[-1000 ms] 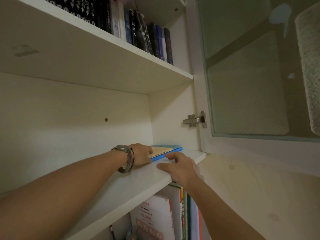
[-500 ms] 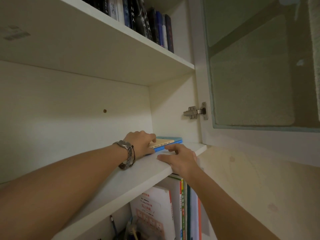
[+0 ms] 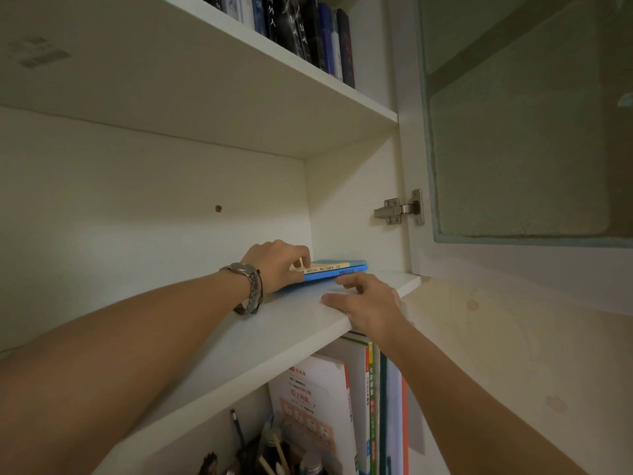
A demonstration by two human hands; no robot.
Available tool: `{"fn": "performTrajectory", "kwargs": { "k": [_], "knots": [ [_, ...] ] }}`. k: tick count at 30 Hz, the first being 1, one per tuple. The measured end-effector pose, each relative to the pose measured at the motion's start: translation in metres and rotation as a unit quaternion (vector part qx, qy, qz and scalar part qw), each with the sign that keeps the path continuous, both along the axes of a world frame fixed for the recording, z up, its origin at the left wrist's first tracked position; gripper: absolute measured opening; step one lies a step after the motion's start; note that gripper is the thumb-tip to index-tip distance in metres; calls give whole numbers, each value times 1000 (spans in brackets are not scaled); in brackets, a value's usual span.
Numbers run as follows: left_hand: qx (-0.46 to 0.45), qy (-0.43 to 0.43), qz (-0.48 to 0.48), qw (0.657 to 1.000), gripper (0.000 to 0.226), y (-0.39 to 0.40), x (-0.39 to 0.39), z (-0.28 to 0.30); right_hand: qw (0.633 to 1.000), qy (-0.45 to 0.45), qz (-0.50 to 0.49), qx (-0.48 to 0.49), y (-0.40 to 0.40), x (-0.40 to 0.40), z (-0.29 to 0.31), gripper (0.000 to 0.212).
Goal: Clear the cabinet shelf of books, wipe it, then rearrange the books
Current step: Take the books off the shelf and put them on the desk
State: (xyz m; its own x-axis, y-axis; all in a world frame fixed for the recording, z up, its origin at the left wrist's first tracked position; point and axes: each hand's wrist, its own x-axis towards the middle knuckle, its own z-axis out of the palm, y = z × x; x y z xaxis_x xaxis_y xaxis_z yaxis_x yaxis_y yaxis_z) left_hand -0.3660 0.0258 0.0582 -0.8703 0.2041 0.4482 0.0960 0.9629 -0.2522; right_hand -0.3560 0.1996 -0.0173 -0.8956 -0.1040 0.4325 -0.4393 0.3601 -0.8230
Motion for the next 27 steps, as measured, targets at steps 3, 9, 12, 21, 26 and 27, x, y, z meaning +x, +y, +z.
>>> {"fn": "performTrajectory", "kwargs": {
  "k": [3,9,12,21,26,27],
  "knots": [
    [39,42,-26,998,17,-2,2,3,1000,6,-2,-3,0,0,0,31],
    [-10,31,-24,999,25,-2,1,0,1000,9,-3,-1,0,-1,0,30],
    [-69,39,-7,997,28,-2,4,2,1000,6,-4,5,0,-1,0,31],
    [-197,47,48,978,36,-5,2,-3,1000,7,-2,-4,0,-1,-1,34],
    [-127,41,37,990,33,-19,4,-5,1000,12,-5,6,0,0,-1,37],
    [-128,51,27,990,33,-20,5,-5,1000,14,-5,9,0,0,-1,37]
  ]
}}
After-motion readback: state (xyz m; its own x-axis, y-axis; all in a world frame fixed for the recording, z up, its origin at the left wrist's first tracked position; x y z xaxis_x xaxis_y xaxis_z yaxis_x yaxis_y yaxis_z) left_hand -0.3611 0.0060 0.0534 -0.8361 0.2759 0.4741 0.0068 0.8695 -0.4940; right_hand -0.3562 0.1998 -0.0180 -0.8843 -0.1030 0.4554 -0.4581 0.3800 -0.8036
